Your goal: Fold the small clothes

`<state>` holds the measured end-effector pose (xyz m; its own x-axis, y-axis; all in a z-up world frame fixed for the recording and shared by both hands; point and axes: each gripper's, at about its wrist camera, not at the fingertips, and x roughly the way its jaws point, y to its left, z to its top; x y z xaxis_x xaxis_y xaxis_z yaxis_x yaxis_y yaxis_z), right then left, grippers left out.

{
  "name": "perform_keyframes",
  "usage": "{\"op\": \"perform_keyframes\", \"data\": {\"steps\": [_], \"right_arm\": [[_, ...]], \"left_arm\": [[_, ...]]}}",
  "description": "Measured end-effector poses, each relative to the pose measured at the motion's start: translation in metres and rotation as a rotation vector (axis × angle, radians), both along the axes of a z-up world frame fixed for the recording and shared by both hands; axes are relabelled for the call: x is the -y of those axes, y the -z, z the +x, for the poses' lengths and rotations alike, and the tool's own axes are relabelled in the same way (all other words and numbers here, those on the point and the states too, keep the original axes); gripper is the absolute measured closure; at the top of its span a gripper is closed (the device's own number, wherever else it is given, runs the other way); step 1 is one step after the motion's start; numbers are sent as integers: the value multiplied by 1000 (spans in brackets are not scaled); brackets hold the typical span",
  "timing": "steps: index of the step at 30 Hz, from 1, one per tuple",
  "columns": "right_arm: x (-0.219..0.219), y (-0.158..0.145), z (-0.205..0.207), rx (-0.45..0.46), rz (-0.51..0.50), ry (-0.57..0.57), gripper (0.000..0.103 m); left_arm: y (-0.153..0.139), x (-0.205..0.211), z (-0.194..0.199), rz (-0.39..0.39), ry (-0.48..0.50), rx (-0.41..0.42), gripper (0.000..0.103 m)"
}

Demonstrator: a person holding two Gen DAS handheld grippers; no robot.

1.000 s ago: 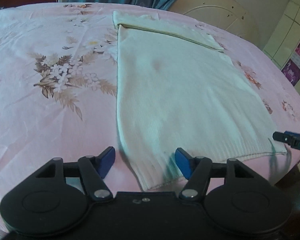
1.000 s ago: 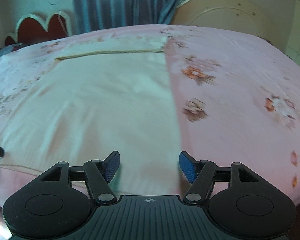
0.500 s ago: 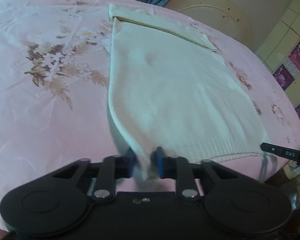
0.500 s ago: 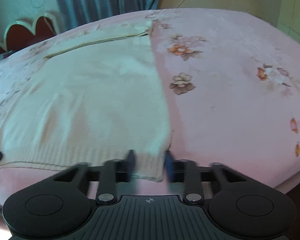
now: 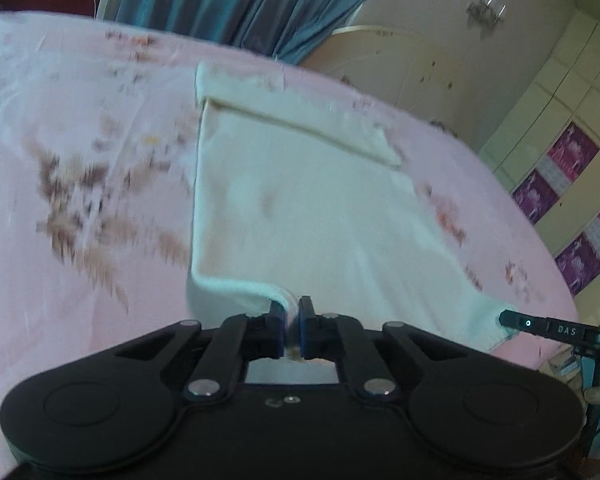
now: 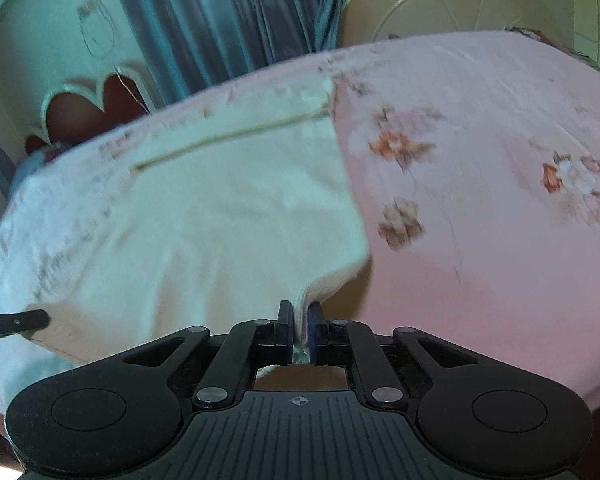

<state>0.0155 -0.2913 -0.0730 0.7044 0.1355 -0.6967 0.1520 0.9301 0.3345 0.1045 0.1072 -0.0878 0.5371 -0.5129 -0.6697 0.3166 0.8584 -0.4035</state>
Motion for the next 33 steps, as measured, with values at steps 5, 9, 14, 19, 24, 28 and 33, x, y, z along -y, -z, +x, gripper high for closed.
{"op": "perform_keyframes", "data": {"steps": [5, 9, 14, 19, 24, 28, 33], "right_arm": [[11, -21, 31, 69, 43, 1, 97], [24, -30, 67, 115, 76, 15, 97], [39, -33, 117, 158, 88, 36, 98], [55, -32, 168, 187, 100, 48, 98], [73, -25, 225, 199, 125, 73, 98], [83, -16, 272, 195, 122, 76, 98], [92, -3, 326, 182, 126, 75, 98]], "left_arm": [[-16, 9, 26, -23, -29, 65, 97], [-26, 15, 56, -43, -59, 105, 97], [-37, 28, 98, -39, -83, 165, 97], [-43, 44, 142, -28, -95, 210, 97], [-41, 58, 189, -20, -127, 234, 97], [-34, 64, 229, -11, -161, 235, 97], [-25, 70, 272, 15, -200, 223, 97]]}}
